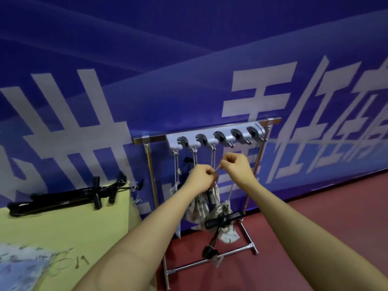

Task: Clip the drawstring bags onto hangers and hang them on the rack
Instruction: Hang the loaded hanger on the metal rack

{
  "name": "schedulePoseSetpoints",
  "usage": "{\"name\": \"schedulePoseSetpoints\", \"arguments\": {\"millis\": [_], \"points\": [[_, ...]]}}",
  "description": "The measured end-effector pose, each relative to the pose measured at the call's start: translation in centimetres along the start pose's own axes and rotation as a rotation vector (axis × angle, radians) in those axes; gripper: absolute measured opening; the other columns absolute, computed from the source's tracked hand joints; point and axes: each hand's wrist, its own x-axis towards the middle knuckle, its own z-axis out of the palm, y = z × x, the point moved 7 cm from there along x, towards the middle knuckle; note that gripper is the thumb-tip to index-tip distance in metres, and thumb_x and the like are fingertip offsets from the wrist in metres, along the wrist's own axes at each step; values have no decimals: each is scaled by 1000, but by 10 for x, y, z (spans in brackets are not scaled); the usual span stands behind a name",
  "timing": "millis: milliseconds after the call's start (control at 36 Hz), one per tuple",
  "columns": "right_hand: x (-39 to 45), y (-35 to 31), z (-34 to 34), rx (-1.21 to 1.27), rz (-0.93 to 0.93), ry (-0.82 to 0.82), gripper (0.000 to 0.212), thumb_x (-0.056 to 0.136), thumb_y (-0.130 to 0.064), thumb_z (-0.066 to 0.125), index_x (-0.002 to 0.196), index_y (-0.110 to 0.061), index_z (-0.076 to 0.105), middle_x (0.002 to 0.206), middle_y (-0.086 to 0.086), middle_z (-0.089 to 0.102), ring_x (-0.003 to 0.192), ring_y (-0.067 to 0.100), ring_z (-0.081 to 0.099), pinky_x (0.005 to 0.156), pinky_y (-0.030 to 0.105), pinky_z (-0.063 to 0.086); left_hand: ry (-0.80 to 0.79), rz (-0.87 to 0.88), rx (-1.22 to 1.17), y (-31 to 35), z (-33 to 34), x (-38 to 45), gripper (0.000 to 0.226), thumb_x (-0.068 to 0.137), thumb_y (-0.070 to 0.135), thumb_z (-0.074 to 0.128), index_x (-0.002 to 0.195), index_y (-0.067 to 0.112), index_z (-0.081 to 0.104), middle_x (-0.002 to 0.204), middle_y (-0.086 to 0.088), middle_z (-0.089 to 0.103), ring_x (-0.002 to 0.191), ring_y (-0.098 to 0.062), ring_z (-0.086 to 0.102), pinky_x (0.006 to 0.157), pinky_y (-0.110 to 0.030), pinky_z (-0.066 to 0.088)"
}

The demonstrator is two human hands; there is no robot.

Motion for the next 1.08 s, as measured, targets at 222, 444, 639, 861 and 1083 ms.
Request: {"name": "schedulePoseSetpoints", "arguments": {"millis": [222, 444, 639, 861, 1083], "points": [[51, 57, -33, -114, 77, 16, 33, 80, -11, 56, 54, -12, 36, 53, 6, 34, 56, 19, 30, 57, 35, 27, -40, -37, -16, 8, 41, 62, 14, 91, 13, 57, 83, 4, 66, 66, 0, 64, 39, 5, 54, 45, -10, 41], [98, 105, -58, -158, 158, -142, 38, 78, -6, 57, 42, -10, 45, 40, 0, 31, 45, 18, 27, 48, 28, 26, -8, -127, 56, 9, 85, 120, 19, 91, 13, 51, 78, 9, 65, 72, -8, 70, 55, -3, 58, 54, -17, 42], [138, 135, -71, -168, 132, -281, 30, 81, -2, 57, 52, -10, 50, 48, -1, 41, 49, 14, 35, 51, 27, 33, 151, -219, 55, 6, 109, 157, 22, 90, 12, 51, 71, 19, 59, 81, -8, 72, 78, -23, 68, 72, -32, 54], [165, 132, -64, -37, -69, -273, 12, 92, -10, 57, 81, -12, 62, 64, 1, 55, 65, 17, 52, 63, 26, 43, 517, -188, 47, 16, 99, 163, 18, 97, 24, 45, 88, 16, 58, 79, -6, 67, 74, -27, 62, 69, -44, 52], [181, 139, -43, -133, -87, -273, 16, 95, -10, 53, 96, -1, 66, 75, 12, 66, 75, 29, 64, 75, 46, 53, 553, -289, 15, 6, 88, 179, 18, 96, 20, 47, 85, 16, 60, 83, -6, 68, 78, -29, 62, 70, -43, 53]]}}
